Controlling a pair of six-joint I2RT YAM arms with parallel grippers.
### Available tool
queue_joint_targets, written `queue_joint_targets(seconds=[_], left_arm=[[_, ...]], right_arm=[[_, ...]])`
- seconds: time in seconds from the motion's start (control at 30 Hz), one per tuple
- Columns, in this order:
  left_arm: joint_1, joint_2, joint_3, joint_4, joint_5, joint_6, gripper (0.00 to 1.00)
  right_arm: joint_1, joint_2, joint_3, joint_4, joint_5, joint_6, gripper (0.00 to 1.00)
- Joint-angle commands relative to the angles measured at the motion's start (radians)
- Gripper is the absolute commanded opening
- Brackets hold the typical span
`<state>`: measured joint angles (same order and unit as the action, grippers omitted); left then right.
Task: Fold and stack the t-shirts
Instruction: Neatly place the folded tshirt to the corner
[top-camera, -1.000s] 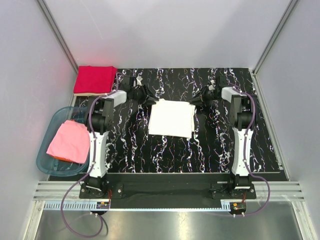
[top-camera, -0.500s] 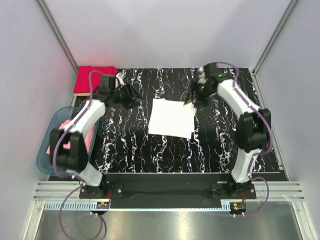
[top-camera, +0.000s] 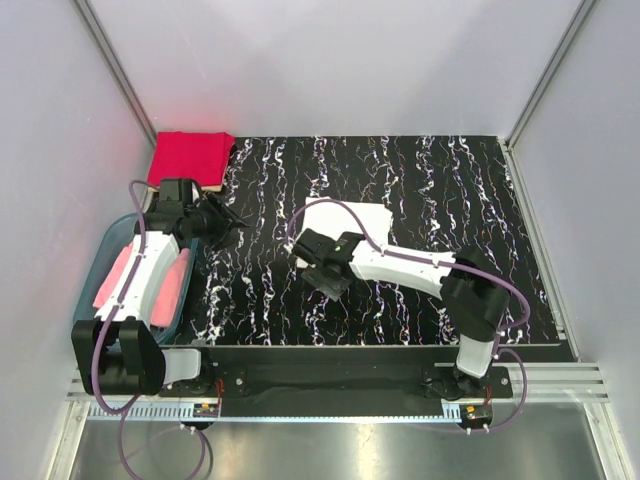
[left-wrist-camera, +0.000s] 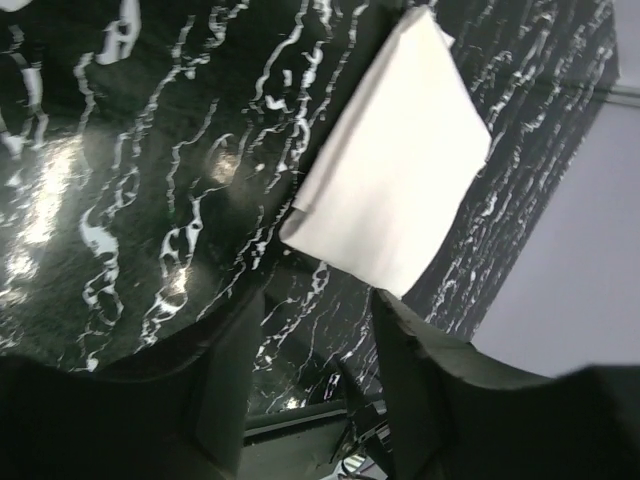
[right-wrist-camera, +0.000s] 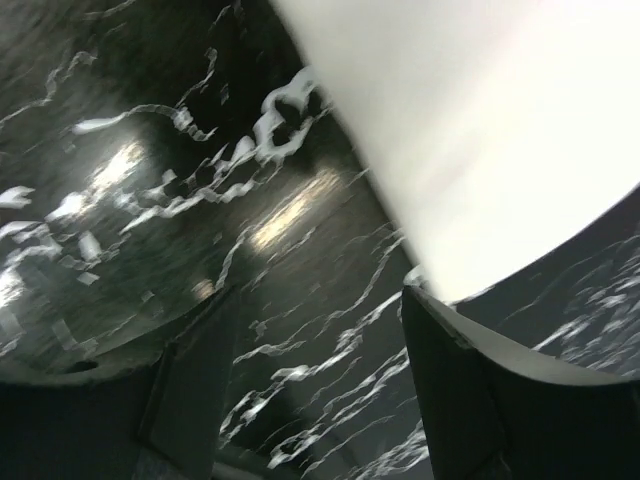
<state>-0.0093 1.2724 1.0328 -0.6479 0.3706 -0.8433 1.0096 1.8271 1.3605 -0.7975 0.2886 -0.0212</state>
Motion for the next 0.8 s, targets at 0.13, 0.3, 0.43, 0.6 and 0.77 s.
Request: queue_joint_targets(seconds=[0.13,0.3,0.43,0.6,0.77], left_arm=[[0.092,-0.035,-0.014,-0.058,0.036,0.059,0.65],[0.14,0.005,-0.008,-0.038,0.103,0.069,0.67],[0.141,0.036,0.015,-0.036,0.128,0.072,0.69],[0.149,0.004,0.001,-0.016,0.102,0.059,0.83],[0.161,0.019,0.016,-0.013,0.129,0.05,0.87]], right_arm=[[0.101,-0.115,-0.222,0.398,0.186,-0.506,0.85],[0.115,-0.077,-0.241,0.566,0.109,-0.626,0.84],[0.119,0.026,-0.213,0.638,0.142,-0.706,0.79],[0.119,0.11,-0.184,0.682,0.129,-0.778,0.59],[0.118,0.182,-0.176,0.71,0.162,-0.799,0.56]])
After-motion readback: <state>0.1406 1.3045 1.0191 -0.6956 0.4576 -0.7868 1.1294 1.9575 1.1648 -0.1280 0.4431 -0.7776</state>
